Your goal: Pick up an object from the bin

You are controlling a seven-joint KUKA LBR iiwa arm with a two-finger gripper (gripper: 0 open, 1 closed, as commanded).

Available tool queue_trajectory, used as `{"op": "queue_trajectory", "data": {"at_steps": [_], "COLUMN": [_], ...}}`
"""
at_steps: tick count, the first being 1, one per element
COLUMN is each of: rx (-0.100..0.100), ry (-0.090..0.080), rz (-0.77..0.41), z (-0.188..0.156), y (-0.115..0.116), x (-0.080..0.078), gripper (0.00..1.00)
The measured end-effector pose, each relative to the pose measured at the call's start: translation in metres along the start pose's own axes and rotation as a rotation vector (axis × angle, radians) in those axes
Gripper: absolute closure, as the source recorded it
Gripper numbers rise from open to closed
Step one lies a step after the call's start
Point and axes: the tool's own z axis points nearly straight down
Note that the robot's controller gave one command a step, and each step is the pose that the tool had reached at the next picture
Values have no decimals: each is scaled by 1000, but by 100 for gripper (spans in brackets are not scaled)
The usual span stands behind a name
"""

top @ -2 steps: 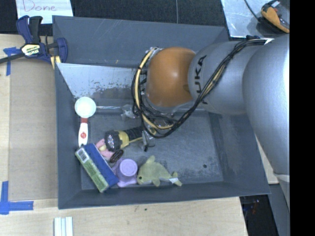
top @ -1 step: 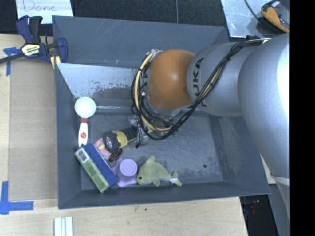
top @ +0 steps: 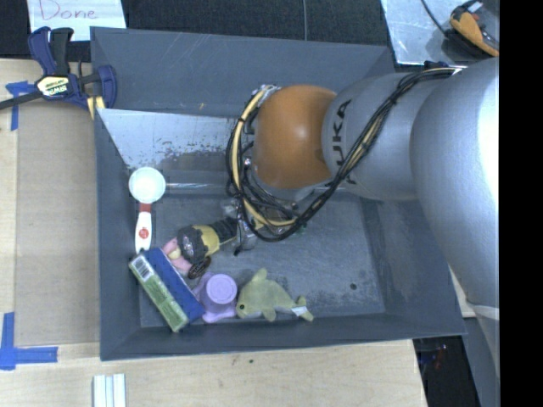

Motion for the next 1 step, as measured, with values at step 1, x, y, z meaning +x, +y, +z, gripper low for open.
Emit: {"op": "queue_trajectory", "data": {"at_steps": [1], "rx": [-2], "ry": [11], "rz": [1], "z": [-28], "y": [1], "x": [3], "gripper": [100]}}
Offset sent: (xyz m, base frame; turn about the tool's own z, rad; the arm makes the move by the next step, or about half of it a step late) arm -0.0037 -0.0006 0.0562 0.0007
